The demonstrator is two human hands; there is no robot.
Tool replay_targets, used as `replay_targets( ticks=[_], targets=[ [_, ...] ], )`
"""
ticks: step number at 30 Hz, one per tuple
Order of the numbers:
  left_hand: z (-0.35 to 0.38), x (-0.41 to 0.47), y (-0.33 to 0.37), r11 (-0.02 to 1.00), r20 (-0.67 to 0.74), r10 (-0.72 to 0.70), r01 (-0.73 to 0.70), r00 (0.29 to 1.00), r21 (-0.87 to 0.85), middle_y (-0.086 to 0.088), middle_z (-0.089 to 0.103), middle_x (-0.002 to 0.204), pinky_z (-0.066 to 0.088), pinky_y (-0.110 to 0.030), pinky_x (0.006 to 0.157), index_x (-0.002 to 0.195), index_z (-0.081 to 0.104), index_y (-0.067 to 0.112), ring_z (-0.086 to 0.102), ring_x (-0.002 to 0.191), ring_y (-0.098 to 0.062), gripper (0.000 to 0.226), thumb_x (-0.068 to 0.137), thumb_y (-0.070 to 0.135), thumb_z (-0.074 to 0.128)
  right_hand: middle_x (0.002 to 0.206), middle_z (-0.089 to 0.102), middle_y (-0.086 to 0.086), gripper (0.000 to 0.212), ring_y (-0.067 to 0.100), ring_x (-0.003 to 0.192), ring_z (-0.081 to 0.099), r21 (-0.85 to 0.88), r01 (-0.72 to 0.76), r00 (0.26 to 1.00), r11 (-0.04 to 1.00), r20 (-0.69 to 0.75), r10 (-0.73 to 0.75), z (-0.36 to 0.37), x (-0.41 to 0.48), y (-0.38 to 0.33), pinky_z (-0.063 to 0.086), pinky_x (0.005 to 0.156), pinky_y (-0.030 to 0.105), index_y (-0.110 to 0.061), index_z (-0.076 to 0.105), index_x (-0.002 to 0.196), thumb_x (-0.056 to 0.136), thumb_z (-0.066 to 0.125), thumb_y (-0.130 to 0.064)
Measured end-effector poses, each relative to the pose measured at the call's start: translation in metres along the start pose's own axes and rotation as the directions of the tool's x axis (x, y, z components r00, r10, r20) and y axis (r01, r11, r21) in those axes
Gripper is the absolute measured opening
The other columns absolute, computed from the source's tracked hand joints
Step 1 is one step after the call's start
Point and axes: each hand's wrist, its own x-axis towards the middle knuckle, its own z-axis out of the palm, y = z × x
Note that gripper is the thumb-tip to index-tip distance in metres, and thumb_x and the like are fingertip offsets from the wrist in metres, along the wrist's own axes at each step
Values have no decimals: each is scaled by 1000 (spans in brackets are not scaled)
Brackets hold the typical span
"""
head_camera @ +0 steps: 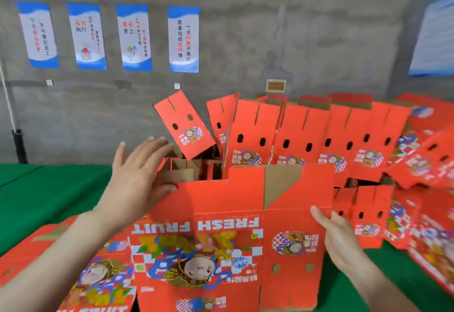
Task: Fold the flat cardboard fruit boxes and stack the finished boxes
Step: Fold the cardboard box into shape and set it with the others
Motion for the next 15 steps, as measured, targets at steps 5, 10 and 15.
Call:
replay_targets(
  ticks=[5, 10, 15],
  targets=[
    [38, -15, 8, 533, 259, -517, 544, 816, -648, -4, 56, 132, 45, -27, 96, 135, 45, 13, 56, 118, -11, 77, 70, 40, 78, 149, 38, 9, 99, 18, 133, 41, 140, -56, 988, 989, -136, 75, -54, -10, -19, 20, 117, 39, -9, 8, 152, 78, 69, -30],
    [78, -37, 46, -59, 613, -416, 653, 672, -755, -16, 74, 89, 57, -28, 57, 90, 69, 10, 71, 74, -27, 26, 67, 20, 75, 130, 60, 12, 69, 22, 124, 53, 108, -105, 983, 989, -140, 120, -69, -19, -23, 32, 112, 45, -3, 43, 137, 79, 68, -29],
    [94, -66, 69, -200, 686, -431, 680, 585, -705, -21, 72, 90, 59, -36, 61, 99, 65, 3, 71, 74, -33, 32, 69, 12, 72, 111, 61, 6, 28, 10, 91, 58, -496, 74, 827, 865, -455, -331, -66, -21, -18, 48, 90, 34, -12, 57, 113, 87, 68, -9]
  ],
)
